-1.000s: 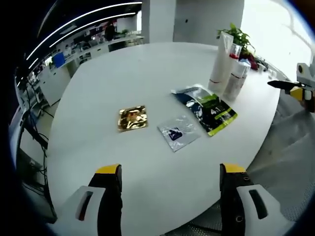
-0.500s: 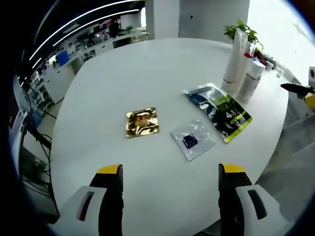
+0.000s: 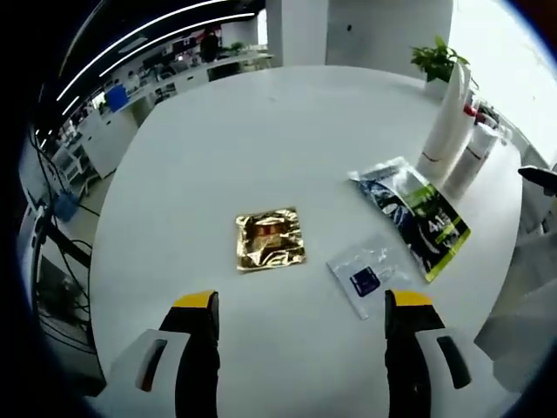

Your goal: Arrange the skincare products in the storage area until every visible bottle or jar stands upright without overlapping.

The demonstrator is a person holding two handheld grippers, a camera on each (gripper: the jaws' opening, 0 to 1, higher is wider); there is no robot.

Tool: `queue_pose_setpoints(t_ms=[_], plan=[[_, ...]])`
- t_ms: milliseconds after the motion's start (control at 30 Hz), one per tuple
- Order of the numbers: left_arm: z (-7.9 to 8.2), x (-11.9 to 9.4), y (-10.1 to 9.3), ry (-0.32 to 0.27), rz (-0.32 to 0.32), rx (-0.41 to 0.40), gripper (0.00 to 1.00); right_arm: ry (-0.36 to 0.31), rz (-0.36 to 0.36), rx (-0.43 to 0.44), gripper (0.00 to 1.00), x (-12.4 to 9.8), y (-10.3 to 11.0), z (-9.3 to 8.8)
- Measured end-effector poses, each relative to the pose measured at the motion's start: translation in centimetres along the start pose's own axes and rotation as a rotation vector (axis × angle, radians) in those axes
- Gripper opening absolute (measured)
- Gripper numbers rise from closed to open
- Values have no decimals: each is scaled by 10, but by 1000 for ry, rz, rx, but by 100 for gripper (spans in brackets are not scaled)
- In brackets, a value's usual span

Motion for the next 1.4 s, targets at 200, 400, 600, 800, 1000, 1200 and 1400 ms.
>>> queue_pose_setpoints(t_ms=[200, 400, 600, 800, 1000, 1200, 1400], plan=[[6, 9, 10, 29, 28, 11, 75, 4, -7, 6, 91, 0, -1, -1], [17, 20, 22, 34, 29, 18, 69, 3, -22, 8, 91, -1, -2, -1], [26, 33, 27, 42, 26, 36, 66, 2, -31, 14, 91, -1, -4, -1], [33, 46, 28, 83, 24, 36, 62, 3, -42, 15, 91, 0, -5, -1], [36, 56, 33, 114, 29, 23, 59, -1, -48, 22, 91, -1, -7, -1], [36, 60, 34, 138, 25, -9, 54, 0, -50, 19, 90, 0, -7, -1], [37, 59, 25, 120, -4, -28, 37, -1, -50, 20, 90, 0, -7, -1]])
Point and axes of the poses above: the point that each gripper's makers call its tool centre point, and the gripper's own axes: x roughly forward along the fingers, y roughly to its left, z roughly out of its top, the point moved 6 cm from there along -x, roughly backward along the fingers, and after that the axes turned 12 degrees about x, right-handed, at the moved point
